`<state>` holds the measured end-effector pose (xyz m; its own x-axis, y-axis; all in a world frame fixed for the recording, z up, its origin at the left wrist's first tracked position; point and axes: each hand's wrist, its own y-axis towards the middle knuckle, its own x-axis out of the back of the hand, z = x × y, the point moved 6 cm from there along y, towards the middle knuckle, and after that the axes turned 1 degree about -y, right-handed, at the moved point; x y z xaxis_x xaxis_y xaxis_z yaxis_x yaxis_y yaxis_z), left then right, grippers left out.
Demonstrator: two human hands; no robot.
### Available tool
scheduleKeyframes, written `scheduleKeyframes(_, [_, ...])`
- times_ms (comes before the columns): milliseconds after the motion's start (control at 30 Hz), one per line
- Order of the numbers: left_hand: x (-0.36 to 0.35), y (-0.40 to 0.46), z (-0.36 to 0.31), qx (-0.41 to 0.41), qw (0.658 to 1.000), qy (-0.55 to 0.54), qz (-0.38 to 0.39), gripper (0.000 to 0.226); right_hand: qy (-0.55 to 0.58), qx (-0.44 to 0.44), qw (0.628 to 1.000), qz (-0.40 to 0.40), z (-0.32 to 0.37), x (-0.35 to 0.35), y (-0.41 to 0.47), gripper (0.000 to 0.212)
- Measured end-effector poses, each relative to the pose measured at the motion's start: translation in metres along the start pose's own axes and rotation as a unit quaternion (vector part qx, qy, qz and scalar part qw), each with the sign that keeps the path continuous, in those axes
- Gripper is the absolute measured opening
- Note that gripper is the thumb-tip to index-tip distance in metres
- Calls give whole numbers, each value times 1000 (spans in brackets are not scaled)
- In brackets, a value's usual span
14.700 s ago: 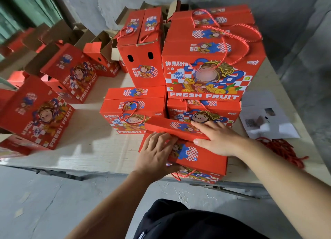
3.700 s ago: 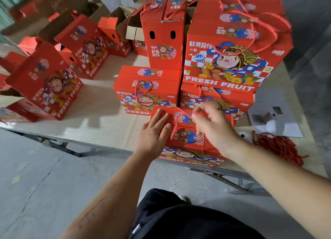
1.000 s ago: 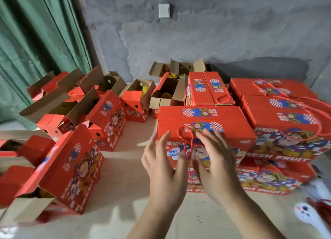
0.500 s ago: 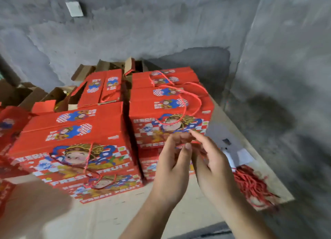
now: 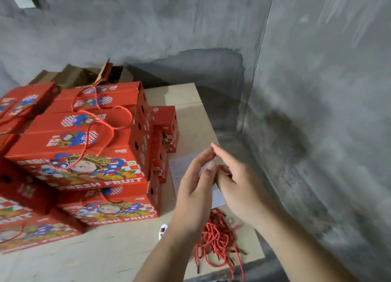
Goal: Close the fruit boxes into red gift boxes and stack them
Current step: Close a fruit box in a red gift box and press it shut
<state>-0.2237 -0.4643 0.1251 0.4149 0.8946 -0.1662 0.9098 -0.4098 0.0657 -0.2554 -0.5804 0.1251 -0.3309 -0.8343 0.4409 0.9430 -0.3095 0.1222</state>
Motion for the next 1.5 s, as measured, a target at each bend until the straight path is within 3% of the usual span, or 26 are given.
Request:
scheduleKeyframes(233, [-55,58,14,-5,997,4,-71,33,61,4,995,76,-33,33,53,71])
scheduleKeyframes(433, [-118,106,21,-3,993,27,-112,38,116,5,986,122,-66,93,110,63])
scheduleKeyframes(767, [-182,142,37,15,965,10,-260,29,153,38,963,218,-110,143,182,44])
scheduleKeyframes(900, [-164,166,28,-12,943,2,-331,28,149,57,946,284,-95,131,231,43])
scheduleKeyframes(1067, [-112,239,11,-56,907,4,-417,29,141,85,938,304,-60,99,330,42])
scheduleKeyframes(1400, [7,398,3,-61,884,15,-463,30,131,101,908,384,-17,-14,476,36])
scheduleKeyframes(1500, [40,427,12,-54,864,40,-500,30,114,95,899,411,-17,-56,509,36])
